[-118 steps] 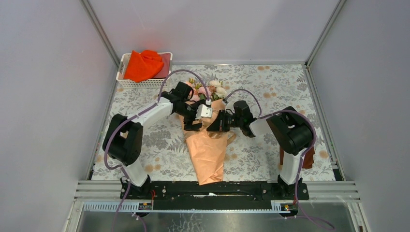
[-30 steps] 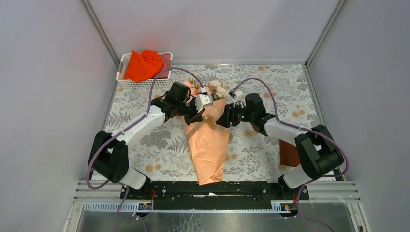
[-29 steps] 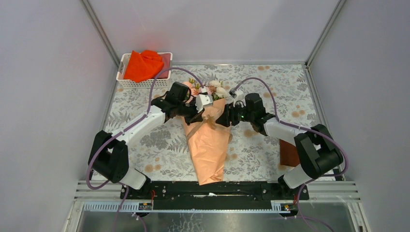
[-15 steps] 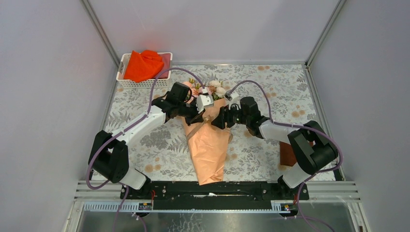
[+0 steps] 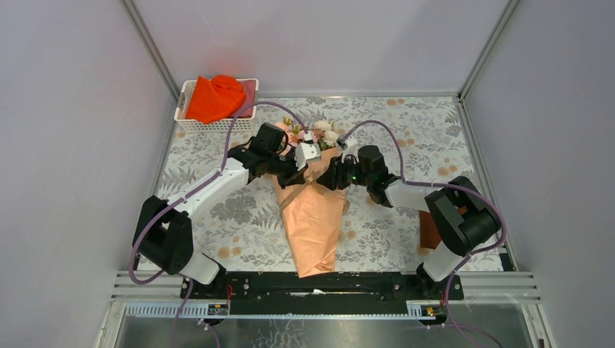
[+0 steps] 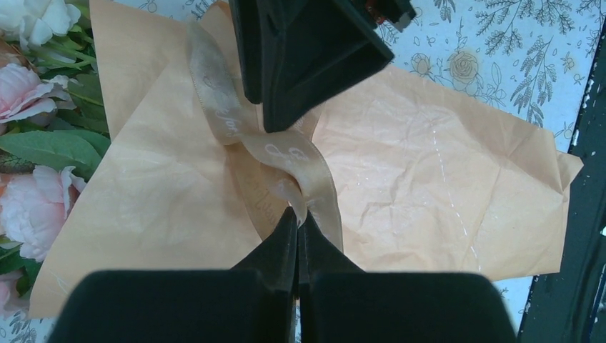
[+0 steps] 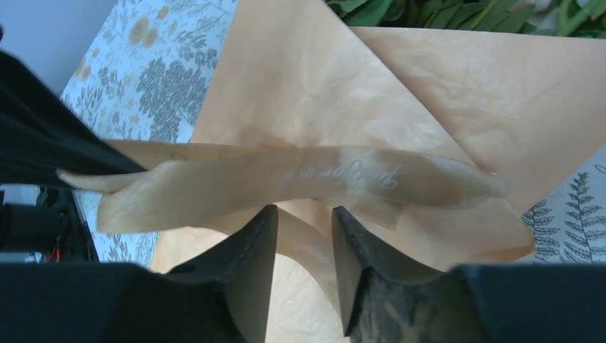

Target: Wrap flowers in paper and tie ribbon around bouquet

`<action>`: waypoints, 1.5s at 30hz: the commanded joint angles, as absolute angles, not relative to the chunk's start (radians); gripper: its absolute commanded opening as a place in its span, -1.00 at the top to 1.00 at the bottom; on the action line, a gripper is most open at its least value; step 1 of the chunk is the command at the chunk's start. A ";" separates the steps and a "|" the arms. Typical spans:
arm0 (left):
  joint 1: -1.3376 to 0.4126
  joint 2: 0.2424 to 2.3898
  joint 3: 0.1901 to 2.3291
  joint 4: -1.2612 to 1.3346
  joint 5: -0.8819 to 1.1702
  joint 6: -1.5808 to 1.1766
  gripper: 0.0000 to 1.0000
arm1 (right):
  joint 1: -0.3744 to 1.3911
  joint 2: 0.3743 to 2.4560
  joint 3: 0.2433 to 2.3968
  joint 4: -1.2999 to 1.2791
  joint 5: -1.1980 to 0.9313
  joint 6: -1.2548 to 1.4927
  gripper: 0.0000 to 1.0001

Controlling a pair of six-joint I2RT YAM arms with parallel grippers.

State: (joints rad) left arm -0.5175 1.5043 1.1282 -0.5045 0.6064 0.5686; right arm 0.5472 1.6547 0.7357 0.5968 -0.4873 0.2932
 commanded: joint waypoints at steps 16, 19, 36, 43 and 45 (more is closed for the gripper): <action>-0.528 1.481 1.174 -0.603 0.669 0.624 1.00 | 0.539 1.472 0.724 0.386 -0.449 -0.003 -0.15; -0.529 1.483 1.171 -0.604 0.665 0.627 1.00 | 0.537 1.354 0.632 0.401 -0.502 -0.166 -0.22; -0.535 1.491 1.174 -0.604 0.664 0.620 1.00 | 0.583 1.546 0.523 1.099 -0.616 -0.110 -0.27; -0.537 1.489 1.171 -0.604 0.665 0.620 1.00 | 0.582 1.639 0.547 1.184 -0.564 -0.033 -0.06; -0.537 1.489 1.169 -0.604 0.663 0.621 1.00 | 0.582 1.648 0.551 1.183 -0.539 -0.021 0.19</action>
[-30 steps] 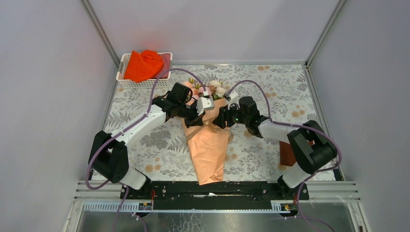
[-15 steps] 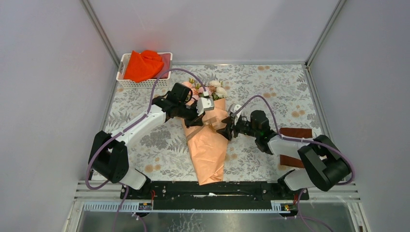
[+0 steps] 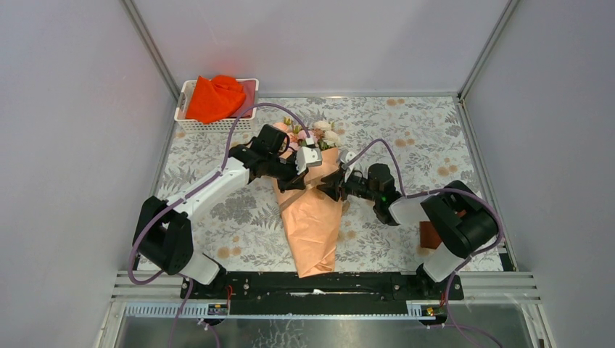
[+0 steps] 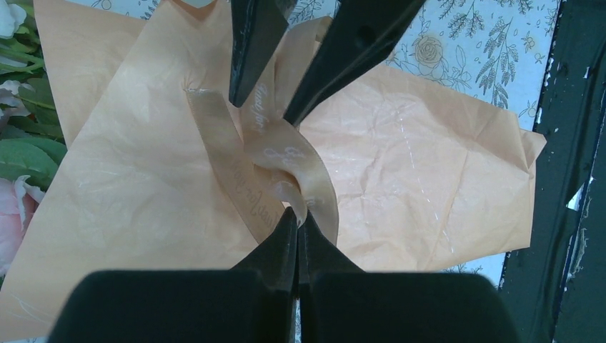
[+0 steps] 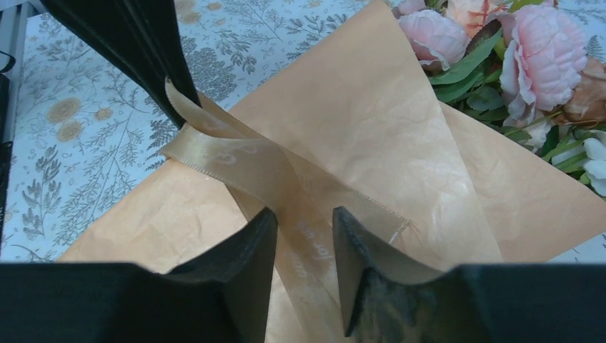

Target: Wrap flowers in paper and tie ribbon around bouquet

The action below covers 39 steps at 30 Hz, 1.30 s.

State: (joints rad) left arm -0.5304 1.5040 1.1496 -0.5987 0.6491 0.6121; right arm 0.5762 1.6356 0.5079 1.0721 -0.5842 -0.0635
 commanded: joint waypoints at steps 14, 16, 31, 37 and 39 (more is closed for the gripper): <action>-0.543 1.493 1.213 -0.604 0.719 0.618 1.00 | 0.601 1.792 0.626 1.191 -0.662 0.260 0.68; -0.543 1.494 1.214 -0.604 0.720 0.626 1.00 | 0.602 1.787 0.625 1.164 -0.706 0.290 0.72; -0.512 1.525 1.196 -0.536 0.701 0.598 1.00 | 0.635 1.692 0.550 1.014 -1.021 0.505 0.73; -0.512 1.544 1.137 -0.469 0.672 0.571 1.00 | 0.636 1.677 0.547 0.914 -1.009 0.512 0.55; -0.512 1.555 1.114 -0.438 0.672 0.551 1.00 | 0.634 1.644 0.603 0.683 -0.939 0.412 0.33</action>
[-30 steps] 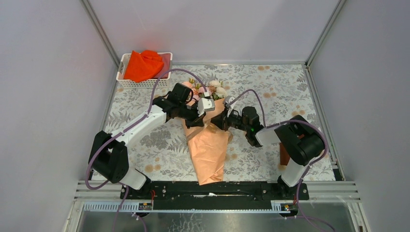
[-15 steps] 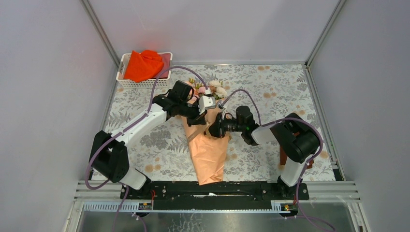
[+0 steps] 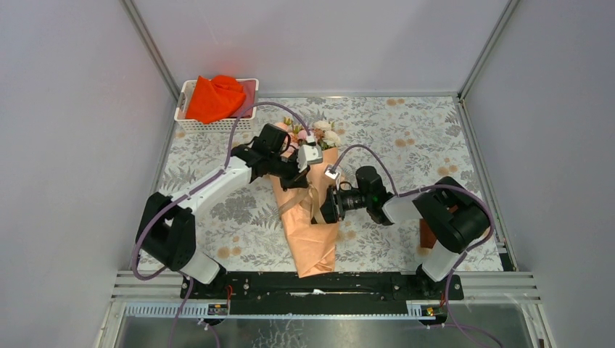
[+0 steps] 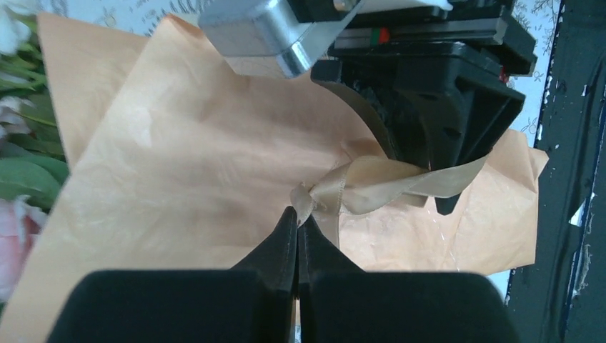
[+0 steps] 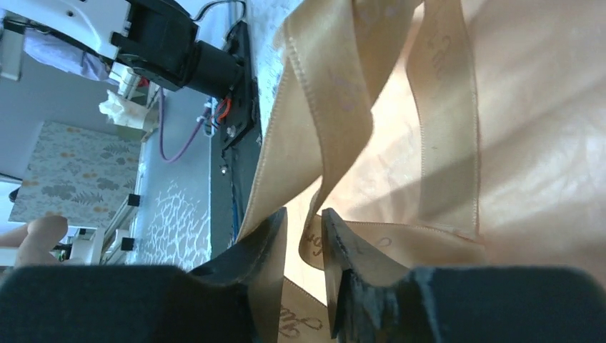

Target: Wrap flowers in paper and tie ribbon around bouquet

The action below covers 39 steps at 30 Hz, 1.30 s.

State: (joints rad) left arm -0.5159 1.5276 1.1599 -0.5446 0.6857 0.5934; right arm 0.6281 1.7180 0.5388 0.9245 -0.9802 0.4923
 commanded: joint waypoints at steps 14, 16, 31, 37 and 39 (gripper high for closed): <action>-0.514 1.646 1.029 -0.127 0.615 0.337 1.00 | 0.497 1.541 0.888 -0.159 -0.371 0.165 -0.05; -0.514 1.661 1.033 -0.125 0.596 0.323 1.00 | 0.497 1.520 0.909 -0.194 -0.279 0.183 -0.04; -0.514 1.658 1.025 -0.131 0.578 0.328 1.00 | 0.755 1.317 0.651 0.235 -0.175 0.274 -0.15; -0.514 1.658 1.022 -0.149 0.569 0.345 1.00 | 0.768 1.461 0.751 0.218 -0.225 0.214 -0.11; -0.514 1.658 1.023 -0.150 0.570 0.344 1.00 | 0.767 1.488 0.748 0.227 -0.242 0.225 -0.07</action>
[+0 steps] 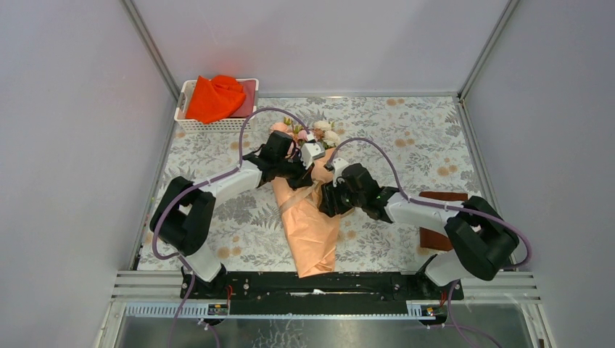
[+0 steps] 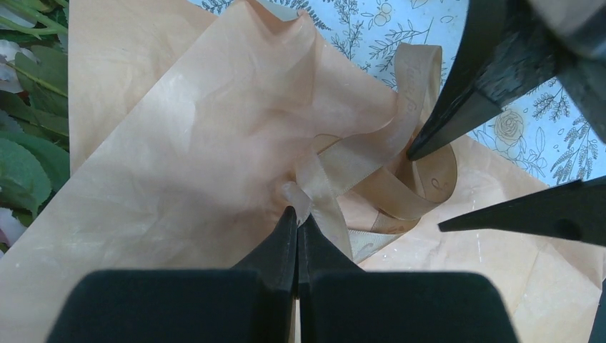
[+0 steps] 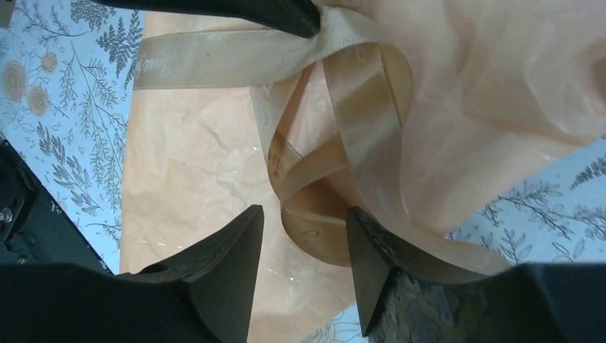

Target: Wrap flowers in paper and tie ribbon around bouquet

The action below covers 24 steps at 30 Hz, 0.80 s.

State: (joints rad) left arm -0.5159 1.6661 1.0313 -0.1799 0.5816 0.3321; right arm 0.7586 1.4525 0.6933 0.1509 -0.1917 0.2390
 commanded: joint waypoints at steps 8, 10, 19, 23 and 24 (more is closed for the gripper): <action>-0.514 1.651 1.072 -0.224 0.524 0.403 1.00 | 0.767 1.543 0.768 0.155 -0.227 0.260 0.97; -0.513 1.643 1.093 -0.253 0.484 0.433 1.00 | 0.766 1.529 0.784 0.125 -0.210 0.259 1.00; -0.503 1.558 1.146 -0.331 0.290 0.587 0.90 | 0.703 1.399 0.782 0.006 -0.183 0.262 1.00; -0.490 1.534 1.132 -0.342 0.242 0.626 0.84 | 0.640 1.329 0.720 0.006 -0.241 0.287 1.00; -0.489 1.534 1.128 -0.348 0.234 0.634 0.83 | 0.634 1.314 0.709 0.006 -0.246 0.288 1.00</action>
